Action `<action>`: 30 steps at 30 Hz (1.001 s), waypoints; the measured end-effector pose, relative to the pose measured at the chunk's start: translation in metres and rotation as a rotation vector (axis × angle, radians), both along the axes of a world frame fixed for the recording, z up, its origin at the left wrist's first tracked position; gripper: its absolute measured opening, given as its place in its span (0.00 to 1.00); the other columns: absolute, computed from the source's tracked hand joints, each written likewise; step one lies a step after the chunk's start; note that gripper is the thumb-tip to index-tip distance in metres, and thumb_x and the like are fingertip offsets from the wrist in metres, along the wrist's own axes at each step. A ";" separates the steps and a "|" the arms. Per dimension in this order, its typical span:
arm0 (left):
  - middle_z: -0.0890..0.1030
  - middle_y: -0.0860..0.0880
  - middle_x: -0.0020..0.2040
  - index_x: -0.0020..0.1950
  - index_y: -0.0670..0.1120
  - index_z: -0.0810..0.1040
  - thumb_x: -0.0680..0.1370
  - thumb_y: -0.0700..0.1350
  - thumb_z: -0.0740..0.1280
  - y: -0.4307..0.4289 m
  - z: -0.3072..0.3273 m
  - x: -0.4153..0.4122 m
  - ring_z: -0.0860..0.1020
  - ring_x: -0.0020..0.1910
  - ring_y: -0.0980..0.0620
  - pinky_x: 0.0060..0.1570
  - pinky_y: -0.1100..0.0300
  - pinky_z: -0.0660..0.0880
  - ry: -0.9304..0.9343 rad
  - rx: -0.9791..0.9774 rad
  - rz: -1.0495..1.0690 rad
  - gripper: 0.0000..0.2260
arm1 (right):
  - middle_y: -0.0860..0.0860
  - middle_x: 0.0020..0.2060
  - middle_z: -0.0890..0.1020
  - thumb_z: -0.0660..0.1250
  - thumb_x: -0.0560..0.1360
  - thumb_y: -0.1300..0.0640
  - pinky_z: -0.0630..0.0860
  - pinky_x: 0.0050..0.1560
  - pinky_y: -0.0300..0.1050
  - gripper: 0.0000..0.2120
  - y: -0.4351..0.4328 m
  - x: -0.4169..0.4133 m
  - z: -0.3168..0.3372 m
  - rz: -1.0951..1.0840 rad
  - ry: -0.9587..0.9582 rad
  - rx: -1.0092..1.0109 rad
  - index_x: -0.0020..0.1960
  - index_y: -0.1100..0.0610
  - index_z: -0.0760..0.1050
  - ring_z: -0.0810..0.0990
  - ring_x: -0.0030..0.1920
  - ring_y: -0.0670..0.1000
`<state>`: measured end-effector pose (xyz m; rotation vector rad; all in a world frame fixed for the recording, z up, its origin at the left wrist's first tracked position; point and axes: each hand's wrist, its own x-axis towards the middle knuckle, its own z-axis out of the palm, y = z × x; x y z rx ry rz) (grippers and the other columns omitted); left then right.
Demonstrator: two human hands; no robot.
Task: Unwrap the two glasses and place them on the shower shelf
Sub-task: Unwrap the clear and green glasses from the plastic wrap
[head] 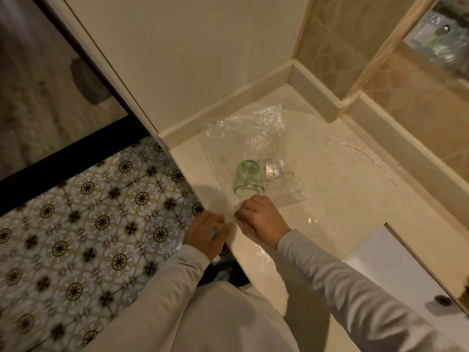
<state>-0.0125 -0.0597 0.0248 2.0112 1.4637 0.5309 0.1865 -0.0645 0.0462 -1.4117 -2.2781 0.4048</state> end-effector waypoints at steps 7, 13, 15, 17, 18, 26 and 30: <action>0.80 0.51 0.43 0.49 0.45 0.80 0.72 0.51 0.75 0.050 -0.004 0.034 0.79 0.44 0.51 0.44 0.62 0.72 -0.105 -0.610 0.274 0.12 | 0.58 0.34 0.82 0.59 0.77 0.59 0.78 0.37 0.53 0.16 -0.011 -0.011 0.006 -0.083 0.004 -0.012 0.44 0.63 0.85 0.80 0.33 0.61; 0.82 0.45 0.40 0.41 0.42 0.82 0.73 0.42 0.74 0.065 -0.006 0.033 0.78 0.40 0.50 0.43 0.63 0.70 -0.143 -0.573 0.335 0.05 | 0.59 0.36 0.83 0.58 0.77 0.59 0.78 0.33 0.49 0.16 -0.037 -0.009 0.007 -0.138 0.024 -0.054 0.49 0.63 0.85 0.81 0.32 0.61; 0.83 0.45 0.41 0.43 0.40 0.84 0.73 0.41 0.74 0.068 -0.004 0.033 0.78 0.40 0.50 0.44 0.64 0.71 -0.138 -0.574 0.320 0.04 | 0.59 0.42 0.85 0.60 0.77 0.60 0.80 0.37 0.49 0.15 -0.045 -0.003 0.006 -0.164 -0.003 -0.041 0.53 0.63 0.84 0.83 0.37 0.61; 0.83 0.46 0.40 0.42 0.40 0.84 0.73 0.41 0.74 0.069 -0.001 0.034 0.78 0.41 0.50 0.46 0.63 0.73 -0.141 -0.580 0.310 0.04 | 0.60 0.47 0.85 0.68 0.74 0.63 0.80 0.42 0.53 0.12 -0.039 0.008 0.004 -0.219 -0.067 -0.039 0.56 0.63 0.83 0.84 0.43 0.63; 0.83 0.46 0.40 0.42 0.41 0.84 0.73 0.41 0.74 0.070 0.000 0.034 0.79 0.41 0.50 0.46 0.62 0.74 -0.143 -0.583 0.306 0.03 | 0.59 0.49 0.85 0.70 0.71 0.64 0.80 0.45 0.55 0.14 -0.033 0.014 0.004 -0.246 -0.116 -0.056 0.57 0.62 0.83 0.84 0.45 0.63; 0.79 0.47 0.29 0.32 0.44 0.78 0.74 0.40 0.74 0.076 0.000 0.036 0.76 0.30 0.49 0.38 0.58 0.76 -0.171 -0.643 0.352 0.11 | 0.52 0.60 0.82 0.33 0.74 0.47 0.60 0.71 0.55 0.40 -0.025 0.055 -0.003 -0.162 -0.579 -0.372 0.66 0.53 0.78 0.77 0.62 0.60; 0.80 0.47 0.30 0.34 0.45 0.78 0.74 0.43 0.74 0.071 -0.003 0.030 0.78 0.32 0.47 0.45 0.51 0.80 -0.157 -0.657 0.343 0.10 | 0.56 0.60 0.83 0.46 0.78 0.53 0.71 0.62 0.55 0.28 -0.038 0.063 -0.005 -0.133 -0.531 -0.359 0.66 0.57 0.79 0.80 0.59 0.62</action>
